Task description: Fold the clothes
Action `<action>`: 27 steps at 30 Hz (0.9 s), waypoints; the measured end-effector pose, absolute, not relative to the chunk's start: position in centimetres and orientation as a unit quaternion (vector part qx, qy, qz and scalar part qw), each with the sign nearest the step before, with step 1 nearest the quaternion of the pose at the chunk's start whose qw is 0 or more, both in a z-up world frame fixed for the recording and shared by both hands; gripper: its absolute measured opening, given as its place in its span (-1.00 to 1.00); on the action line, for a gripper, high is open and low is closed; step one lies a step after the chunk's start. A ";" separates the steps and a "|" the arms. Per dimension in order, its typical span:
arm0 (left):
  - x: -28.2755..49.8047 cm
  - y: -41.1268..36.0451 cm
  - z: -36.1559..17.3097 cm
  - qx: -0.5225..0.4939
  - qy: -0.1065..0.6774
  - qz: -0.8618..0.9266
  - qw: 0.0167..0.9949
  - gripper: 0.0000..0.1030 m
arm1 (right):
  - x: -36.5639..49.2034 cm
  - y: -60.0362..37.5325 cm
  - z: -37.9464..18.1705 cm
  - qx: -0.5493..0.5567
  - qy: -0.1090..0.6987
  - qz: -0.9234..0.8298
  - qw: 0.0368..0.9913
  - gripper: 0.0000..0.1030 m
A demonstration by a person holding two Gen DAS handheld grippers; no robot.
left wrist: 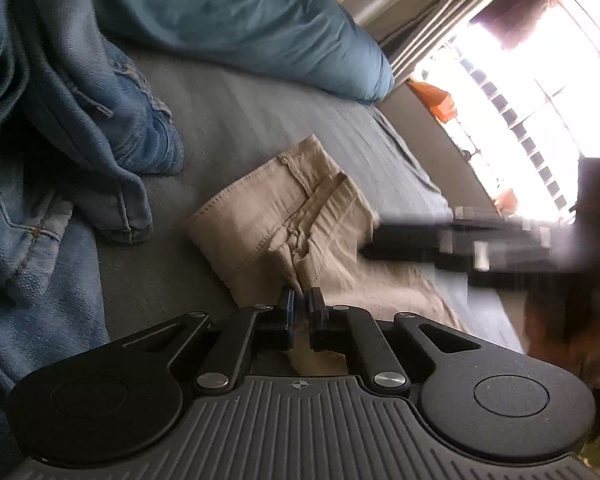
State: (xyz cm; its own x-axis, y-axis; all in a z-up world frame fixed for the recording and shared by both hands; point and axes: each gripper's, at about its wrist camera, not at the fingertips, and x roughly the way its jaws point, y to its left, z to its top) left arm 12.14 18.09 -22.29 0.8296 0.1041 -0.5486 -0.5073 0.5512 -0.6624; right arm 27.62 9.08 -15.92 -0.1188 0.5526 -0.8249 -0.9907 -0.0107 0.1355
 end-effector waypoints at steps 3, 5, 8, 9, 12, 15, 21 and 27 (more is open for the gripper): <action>11.8 18.3 -22.3 -0.444 0.222 0.184 0.848 -0.90 | 25.9 7.6 -16.5 -0.318 0.366 0.646 0.590 -0.18; 11.6 18.4 -22.3 -0.447 0.219 0.188 0.847 -0.90 | 24.9 6.7 -17.0 -0.325 0.360 0.643 0.593 -0.19; 11.4 18.7 -22.5 -0.451 0.219 0.196 0.843 -0.90 | 23.9 5.9 -17.3 -0.327 0.349 0.638 0.604 -0.22; 11.3 18.8 -22.5 -0.452 0.218 0.199 0.842 -0.90 | 23.7 5.9 -17.5 -0.329 0.344 0.634 0.610 -0.23; 11.2 18.9 -22.5 -0.453 0.218 0.201 0.841 -0.90 | 23.2 6.3 -18.0 -0.340 0.331 0.622 0.622 -0.31; 11.2 19.0 -22.6 -0.457 0.217 0.200 0.839 -0.90 | 22.8 6.7 -18.4 -0.349 0.325 0.610 0.633 -0.65; 11.1 19.2 -22.7 -0.465 0.211 0.195 0.837 -0.90 | 22.8 6.3 -17.5 -0.316 0.324 0.602 0.658 -1.00; 11.1 19.3 -22.9 -0.471 0.205 0.191 0.837 -0.90 | 23.5 5.8 -16.5 -0.271 0.344 0.608 0.662 -1.00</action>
